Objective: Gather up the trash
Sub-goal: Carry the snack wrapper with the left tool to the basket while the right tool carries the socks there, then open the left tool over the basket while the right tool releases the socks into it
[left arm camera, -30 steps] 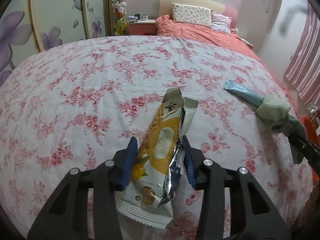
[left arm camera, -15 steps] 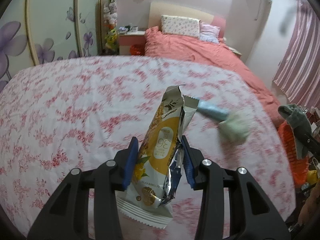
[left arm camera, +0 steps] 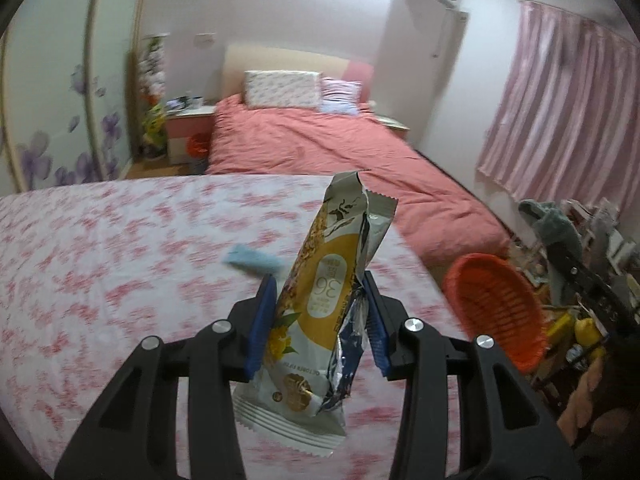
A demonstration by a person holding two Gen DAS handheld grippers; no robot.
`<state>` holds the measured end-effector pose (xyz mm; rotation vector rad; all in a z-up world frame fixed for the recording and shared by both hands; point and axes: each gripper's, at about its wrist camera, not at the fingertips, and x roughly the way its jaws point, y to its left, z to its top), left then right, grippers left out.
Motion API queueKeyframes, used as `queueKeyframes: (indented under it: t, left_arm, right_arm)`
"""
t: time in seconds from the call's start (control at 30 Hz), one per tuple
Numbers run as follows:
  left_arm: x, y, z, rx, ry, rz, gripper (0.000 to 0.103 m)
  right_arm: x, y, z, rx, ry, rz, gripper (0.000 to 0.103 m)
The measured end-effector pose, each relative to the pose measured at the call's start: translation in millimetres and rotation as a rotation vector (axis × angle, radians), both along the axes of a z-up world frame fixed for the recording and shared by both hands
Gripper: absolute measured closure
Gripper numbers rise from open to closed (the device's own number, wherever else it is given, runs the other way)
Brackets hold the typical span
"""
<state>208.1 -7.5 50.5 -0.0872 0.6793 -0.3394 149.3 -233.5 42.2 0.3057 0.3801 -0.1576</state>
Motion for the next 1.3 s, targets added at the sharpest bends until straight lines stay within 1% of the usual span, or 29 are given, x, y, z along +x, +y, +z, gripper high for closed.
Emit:
queueKeyframes:
  t: [0.2,0.33,0.43,0.57,0.7,0.8,0.87,0.93,1.0,1.03,1.17,1.27,1.3]
  left_arm:
    - [-9,-69,2,-0.015,-0.006,-0.148,0.061]
    - [-12,-120,-2,-0.020,0.006,-0.250,0.061]
    - [-12,-157,-8,-0.028,0.020,-0.325,0.061]
    - [-6,-197,-23,-0.026,0.055,-0.388,0.060]
    - [4,-236,-39,-0.005,0.087,-0.430,0.060]
    - [11,-258,-51,0.020,0.104,-0.444,0.056]
    - [16,-267,-61,0.041,0.122,-0.439,0.051]
    - [23,-266,-73,0.055,0.148,-0.425,0.047]
    - [28,-265,-78,0.061,0.164,-0.411,0.043]
    - [31,-262,-82,0.063,0.175,-0.402,0.042]
    - [40,-249,-87,0.058,0.197,-0.382,0.041]
    - [39,-236,-84,0.071,0.174,-0.358,0.038]
    - [38,-229,-84,0.075,0.167,-0.345,0.036]
  right_arm:
    - [-13,-46,-6,0.014,-0.004,-0.129,0.094]
    - [-15,-71,-17,0.041,0.013,-0.186,0.094]
    - [-16,-88,-25,0.057,0.023,-0.205,0.094]
    - [-21,-116,-33,0.090,0.024,-0.228,0.094]
    - [-16,-137,-43,0.135,0.036,-0.254,0.094]
    - [-11,-152,-55,0.164,0.067,-0.260,0.092]
    - [-4,-158,-64,0.188,0.101,-0.261,0.085]
    - [-3,-158,-71,0.195,0.121,-0.255,0.069]
    - [-4,-155,-75,0.189,0.132,-0.255,0.061]
    - [-5,-154,-76,0.188,0.135,-0.253,0.057]
    - [-7,-150,-76,0.185,0.144,-0.252,0.051]
    - [-8,-147,-71,0.153,0.144,-0.262,0.042]
    - [-8,-145,-70,0.141,0.143,-0.264,0.037]
